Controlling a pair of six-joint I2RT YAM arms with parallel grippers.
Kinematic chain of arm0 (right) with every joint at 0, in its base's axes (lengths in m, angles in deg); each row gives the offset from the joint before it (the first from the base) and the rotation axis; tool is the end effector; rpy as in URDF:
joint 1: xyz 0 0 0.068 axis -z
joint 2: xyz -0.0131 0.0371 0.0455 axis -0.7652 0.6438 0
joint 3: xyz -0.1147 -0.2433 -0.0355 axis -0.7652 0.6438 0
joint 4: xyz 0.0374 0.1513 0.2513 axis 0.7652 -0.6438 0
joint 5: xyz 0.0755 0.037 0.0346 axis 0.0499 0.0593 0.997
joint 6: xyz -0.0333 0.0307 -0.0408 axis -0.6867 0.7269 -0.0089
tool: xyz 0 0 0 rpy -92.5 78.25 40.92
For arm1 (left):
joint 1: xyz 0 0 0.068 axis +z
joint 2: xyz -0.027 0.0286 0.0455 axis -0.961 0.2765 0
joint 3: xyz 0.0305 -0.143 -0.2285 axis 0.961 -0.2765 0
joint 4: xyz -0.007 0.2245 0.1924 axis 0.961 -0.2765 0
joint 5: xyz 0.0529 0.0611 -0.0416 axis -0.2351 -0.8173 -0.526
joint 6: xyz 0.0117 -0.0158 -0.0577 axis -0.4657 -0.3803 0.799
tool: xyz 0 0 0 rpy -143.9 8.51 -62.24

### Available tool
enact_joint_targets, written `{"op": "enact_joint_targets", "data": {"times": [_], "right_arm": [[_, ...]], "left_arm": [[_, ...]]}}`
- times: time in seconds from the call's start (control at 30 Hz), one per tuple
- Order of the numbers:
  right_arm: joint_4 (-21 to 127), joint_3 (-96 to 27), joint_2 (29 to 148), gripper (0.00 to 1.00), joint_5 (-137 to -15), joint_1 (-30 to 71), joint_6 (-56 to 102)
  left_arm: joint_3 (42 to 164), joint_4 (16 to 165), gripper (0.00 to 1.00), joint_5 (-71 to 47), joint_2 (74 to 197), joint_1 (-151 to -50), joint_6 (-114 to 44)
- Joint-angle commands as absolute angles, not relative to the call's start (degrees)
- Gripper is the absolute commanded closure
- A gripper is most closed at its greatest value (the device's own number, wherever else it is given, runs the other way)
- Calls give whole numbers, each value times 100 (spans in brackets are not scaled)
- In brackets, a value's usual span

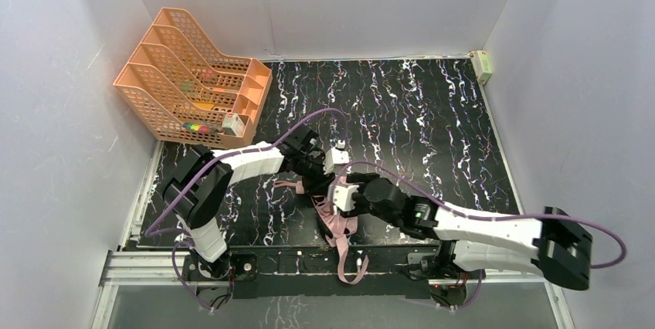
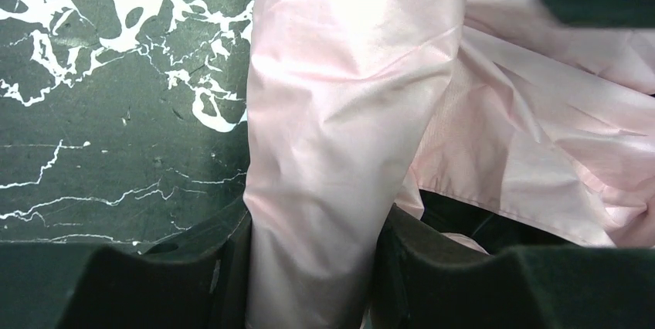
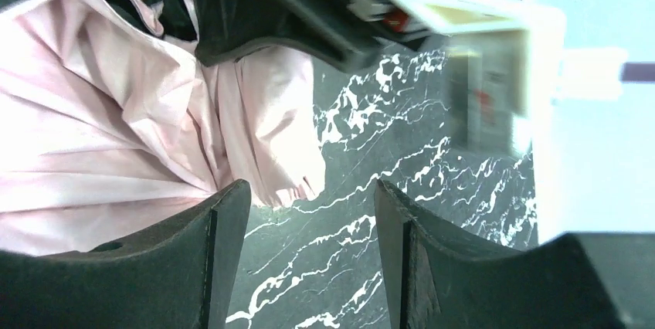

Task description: Put away the umbrella

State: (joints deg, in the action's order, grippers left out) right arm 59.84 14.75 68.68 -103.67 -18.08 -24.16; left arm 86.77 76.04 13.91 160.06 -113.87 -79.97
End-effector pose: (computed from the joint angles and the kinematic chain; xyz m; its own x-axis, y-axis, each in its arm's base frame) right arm 0.1125 0.2361 0.1777 0.3546 -0.7429 -0.5678 -0.6900 0.2019 -0.6951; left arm 0.2692 -0.2586 0.1307 -0.1048 0.6800 -0.7257 0.9945 0.0733 -0.0750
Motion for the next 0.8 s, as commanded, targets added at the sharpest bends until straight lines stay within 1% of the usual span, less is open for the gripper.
{"op": "enact_joint_targets", "data": {"times": [0.0,0.1,0.13,0.2,0.27,0.3,0.37,0.43,0.53,0.63,0.7,0.77], "right_arm": [[5130,1223,5819,32,-9909,-1843,-1284],[4874,1119,5065,32,-9913,-1845,-426],[4869,1105,4874,32,-10128,-1845,-130],[4794,1018,4558,31,-11021,-1839,615],[4388,750,4484,28,-11690,-1755,1401],[4199,630,4528,27,-11788,-1665,1615],[3830,354,4813,22,-11693,-1290,2011],[3353,-56,5288,20,-11103,-586,2222],[3323,-453,5856,19,-9509,841,2239],[3430,-788,6689,18,-7020,2198,2180],[3478,-1059,7319,17,-6086,2537,2193],[3407,-1387,7924,16,-5422,2558,2127]], "left_arm": [[8382,7643,100,917,15765,-11358,-8139],[8282,7767,100,869,15689,-11359,-8162],[8251,7797,100,856,15657,-11359,-8178],[8156,7902,100,847,15575,-11359,-8192],[8021,8145,100,754,15460,-11359,-8101],[7937,8296,100,715,15382,-11367,-8038],[7766,8520,100,577,15235,-11403,-7992],[7640,8619,100,326,15115,-11472,-8063],[7523,8683,100,160,14968,-11501,-8204],[7355,8781,100,80,14814,-11614,-8446],[7251,8785,100,-5,14756,-11721,-8628],[7159,9031,100,-104,14717,-11827,-8716]]}}
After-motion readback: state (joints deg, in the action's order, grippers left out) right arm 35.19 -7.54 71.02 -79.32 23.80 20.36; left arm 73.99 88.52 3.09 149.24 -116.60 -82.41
